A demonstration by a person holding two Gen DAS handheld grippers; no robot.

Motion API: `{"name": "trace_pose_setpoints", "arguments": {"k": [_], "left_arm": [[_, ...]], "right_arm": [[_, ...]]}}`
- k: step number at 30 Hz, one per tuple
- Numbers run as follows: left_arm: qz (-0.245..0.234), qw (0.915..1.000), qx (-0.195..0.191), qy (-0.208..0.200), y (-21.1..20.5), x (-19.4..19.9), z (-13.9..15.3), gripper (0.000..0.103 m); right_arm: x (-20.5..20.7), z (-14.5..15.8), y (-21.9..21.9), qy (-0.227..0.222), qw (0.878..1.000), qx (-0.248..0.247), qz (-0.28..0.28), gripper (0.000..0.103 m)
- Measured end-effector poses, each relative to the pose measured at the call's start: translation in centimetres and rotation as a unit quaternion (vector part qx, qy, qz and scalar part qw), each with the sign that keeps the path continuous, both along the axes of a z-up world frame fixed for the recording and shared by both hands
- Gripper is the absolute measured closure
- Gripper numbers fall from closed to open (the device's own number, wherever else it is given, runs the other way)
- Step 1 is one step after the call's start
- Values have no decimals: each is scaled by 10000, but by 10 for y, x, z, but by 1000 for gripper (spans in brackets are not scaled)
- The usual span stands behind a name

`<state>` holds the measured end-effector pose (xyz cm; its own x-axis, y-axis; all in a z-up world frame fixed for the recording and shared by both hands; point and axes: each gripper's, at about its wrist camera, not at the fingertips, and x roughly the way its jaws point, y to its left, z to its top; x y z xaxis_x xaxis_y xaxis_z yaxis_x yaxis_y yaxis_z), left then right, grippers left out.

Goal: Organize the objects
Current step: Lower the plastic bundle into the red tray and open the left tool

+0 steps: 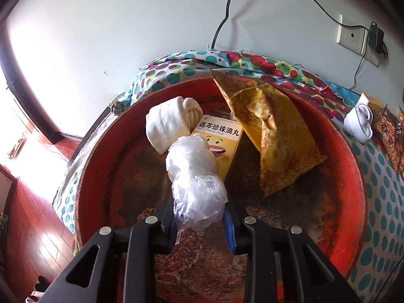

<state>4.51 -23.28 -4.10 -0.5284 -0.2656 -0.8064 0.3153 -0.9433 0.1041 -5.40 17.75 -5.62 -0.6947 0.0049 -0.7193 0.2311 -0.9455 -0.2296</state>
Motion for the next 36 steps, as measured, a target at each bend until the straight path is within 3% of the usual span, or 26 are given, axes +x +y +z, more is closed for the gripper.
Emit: {"name": "trace_pose_setpoints", "arguments": {"k": [7, 13, 23, 36], "left_arm": [[7, 9999, 120, 0, -6, 4, -3, 72], [77, 9999, 122, 63, -5, 8, -2, 66], [-13, 9997, -5, 241, 3, 18, 6, 47], [112, 9990, 18, 427, 3, 37, 16, 46]], "right_arm": [[0, 0, 1, 12, 10000, 49, -3, 42], [0, -1, 1, 21, 10000, 76, -2, 42], [3, 5, 6, 219, 9997, 49, 16, 42], [12, 13, 9, 560, 9982, -31, -192, 42]]}}
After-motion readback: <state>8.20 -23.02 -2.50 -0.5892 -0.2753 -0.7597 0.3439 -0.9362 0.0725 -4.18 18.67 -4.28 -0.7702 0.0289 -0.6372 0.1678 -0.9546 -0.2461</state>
